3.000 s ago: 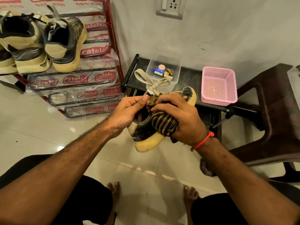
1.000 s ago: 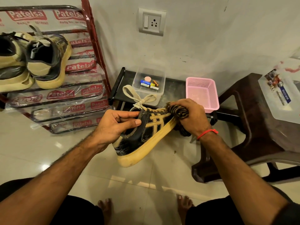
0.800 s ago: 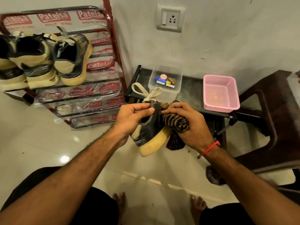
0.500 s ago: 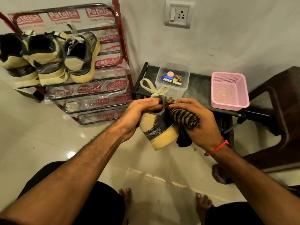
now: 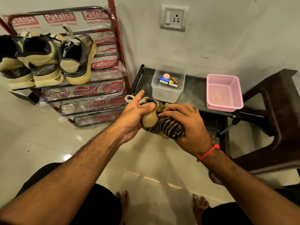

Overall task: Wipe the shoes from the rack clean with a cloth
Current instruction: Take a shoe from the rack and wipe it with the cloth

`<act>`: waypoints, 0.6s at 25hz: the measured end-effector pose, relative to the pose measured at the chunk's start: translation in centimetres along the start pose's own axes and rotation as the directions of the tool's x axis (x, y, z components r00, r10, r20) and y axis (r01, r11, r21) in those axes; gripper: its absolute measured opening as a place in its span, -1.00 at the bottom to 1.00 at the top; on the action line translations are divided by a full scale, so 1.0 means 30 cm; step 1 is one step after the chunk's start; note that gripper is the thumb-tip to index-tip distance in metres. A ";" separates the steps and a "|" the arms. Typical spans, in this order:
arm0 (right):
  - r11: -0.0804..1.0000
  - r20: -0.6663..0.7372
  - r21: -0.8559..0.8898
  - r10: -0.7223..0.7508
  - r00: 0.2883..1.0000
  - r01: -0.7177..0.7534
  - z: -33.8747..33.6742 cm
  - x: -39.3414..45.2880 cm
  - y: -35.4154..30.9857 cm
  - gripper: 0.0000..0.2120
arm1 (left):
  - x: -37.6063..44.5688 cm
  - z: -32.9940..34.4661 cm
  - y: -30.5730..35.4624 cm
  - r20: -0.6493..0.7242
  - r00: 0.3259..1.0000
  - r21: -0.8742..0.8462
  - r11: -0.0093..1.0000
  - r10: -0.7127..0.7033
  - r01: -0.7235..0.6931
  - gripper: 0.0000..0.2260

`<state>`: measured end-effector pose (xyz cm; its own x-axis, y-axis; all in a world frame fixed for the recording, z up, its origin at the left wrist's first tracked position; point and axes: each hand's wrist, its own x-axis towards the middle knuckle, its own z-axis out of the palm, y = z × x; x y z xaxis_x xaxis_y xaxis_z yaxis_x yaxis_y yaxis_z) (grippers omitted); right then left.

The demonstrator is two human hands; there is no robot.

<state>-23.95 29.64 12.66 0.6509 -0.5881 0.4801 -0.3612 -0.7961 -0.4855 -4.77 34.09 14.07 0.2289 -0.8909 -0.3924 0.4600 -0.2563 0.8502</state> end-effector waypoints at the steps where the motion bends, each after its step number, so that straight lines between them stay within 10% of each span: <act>1: 1.000 -0.053 0.000 0.028 0.998 -0.028 0.006 -0.001 0.004 -0.63 | -0.003 0.009 0.004 0.000 1.000 -0.049 0.999 -0.002 0.002 -0.31; 9: 0.983 -0.090 0.158 0.110 0.990 -0.095 0.003 0.012 0.045 -0.71 | -0.019 0.044 -0.035 0.087 0.995 -0.080 0.995 -0.053 0.060 -0.39; 15: 0.982 0.030 -0.099 -0.160 0.987 0.162 0.016 0.003 -0.007 -0.67 | -0.014 0.034 -0.022 0.041 0.999 -0.043 0.999 -0.016 0.017 -0.35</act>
<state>-23.49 29.83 12.46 0.7198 -0.4488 0.5296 -0.3153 -0.8910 -0.3266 -6.06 34.26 14.04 0.1865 -0.9013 -0.3910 0.5005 -0.2553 0.8272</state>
